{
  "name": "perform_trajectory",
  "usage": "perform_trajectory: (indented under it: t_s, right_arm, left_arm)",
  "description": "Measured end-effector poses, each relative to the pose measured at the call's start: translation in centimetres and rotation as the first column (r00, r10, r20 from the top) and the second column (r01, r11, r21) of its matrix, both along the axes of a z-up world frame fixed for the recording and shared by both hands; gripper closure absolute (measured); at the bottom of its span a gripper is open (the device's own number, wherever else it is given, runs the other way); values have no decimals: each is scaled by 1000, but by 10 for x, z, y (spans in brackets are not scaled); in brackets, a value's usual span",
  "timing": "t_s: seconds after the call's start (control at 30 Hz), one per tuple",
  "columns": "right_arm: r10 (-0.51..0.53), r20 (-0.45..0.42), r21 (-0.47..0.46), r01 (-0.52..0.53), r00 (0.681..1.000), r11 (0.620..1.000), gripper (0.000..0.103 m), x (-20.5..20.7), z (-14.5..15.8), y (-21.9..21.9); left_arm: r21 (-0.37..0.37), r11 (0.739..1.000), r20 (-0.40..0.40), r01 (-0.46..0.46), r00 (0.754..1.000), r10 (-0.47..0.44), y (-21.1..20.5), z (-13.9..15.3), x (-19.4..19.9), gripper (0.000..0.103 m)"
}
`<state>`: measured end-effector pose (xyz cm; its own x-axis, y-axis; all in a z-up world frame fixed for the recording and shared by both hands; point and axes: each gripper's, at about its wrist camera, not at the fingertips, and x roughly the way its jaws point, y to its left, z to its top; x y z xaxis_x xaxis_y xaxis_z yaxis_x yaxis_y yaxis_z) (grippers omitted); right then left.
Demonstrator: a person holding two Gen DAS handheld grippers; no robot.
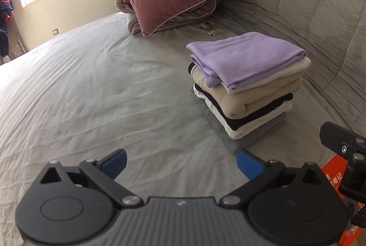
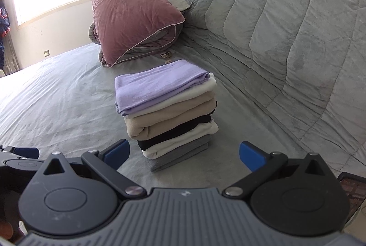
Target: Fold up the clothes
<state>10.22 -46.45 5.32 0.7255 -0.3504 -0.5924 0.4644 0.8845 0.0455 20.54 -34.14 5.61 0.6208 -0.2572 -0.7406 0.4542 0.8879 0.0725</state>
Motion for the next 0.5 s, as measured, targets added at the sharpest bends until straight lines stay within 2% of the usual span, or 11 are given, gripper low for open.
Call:
perform_trajectory:
  t_s: [0.5]
  right_arm:
    - [16,5,3,-16,1000,1000,0,-1,1,3]
  left_arm:
    - [25,1000,2,18,1000,-18,-5,-1,-4,1]
